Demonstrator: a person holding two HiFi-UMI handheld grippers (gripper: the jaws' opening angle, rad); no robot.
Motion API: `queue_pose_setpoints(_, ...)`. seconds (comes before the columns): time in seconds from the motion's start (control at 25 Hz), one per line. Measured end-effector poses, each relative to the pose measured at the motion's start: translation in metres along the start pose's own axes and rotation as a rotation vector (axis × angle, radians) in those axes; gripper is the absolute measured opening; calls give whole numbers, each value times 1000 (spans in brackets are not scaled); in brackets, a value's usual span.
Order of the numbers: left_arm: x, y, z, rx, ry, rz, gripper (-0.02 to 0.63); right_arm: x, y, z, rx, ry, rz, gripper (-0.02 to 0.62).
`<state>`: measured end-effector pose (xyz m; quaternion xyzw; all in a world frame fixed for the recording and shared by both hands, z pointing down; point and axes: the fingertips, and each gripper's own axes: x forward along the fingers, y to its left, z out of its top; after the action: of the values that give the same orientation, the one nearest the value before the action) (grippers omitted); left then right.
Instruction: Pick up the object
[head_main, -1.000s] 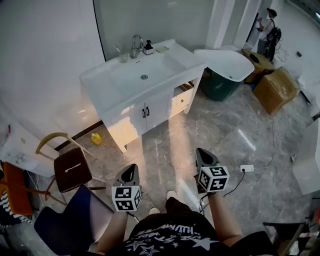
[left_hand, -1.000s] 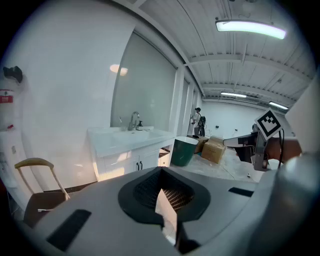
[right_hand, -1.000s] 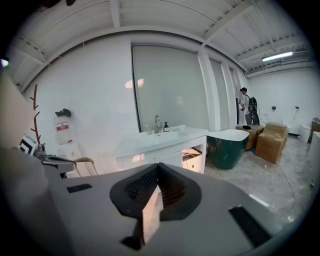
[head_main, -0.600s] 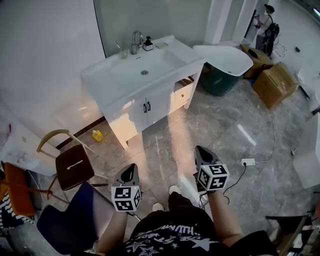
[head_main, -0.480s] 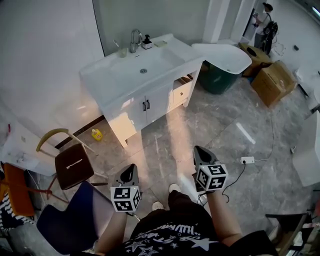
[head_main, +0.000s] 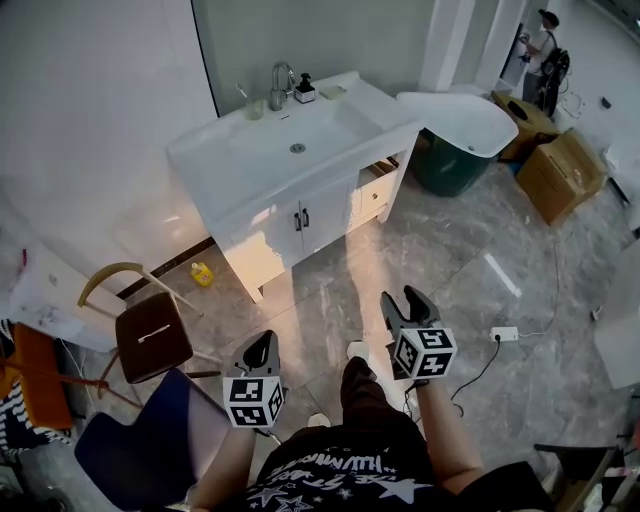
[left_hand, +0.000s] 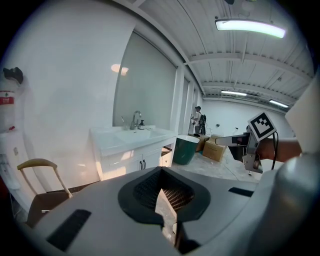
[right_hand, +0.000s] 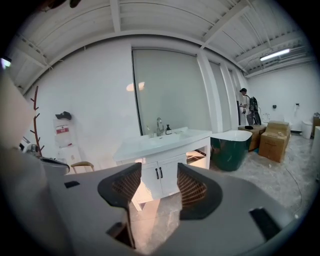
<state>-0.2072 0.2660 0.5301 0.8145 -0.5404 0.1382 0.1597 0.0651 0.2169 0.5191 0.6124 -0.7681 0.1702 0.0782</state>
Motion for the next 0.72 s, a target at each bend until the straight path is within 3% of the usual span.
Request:
queue_pose_setpoints(0.08,13,6,5,-3,6,22,15,23,-11,-1,14,23,4,279)
queue_pose_setpoints(0.16,31,12,11,-8,14,45,15,47,-25,2,31,42,7,296)
queue_pose_setpoints(0.72,221,-6,110,0,6,130,15,224,-157,84,51,75,72,302)
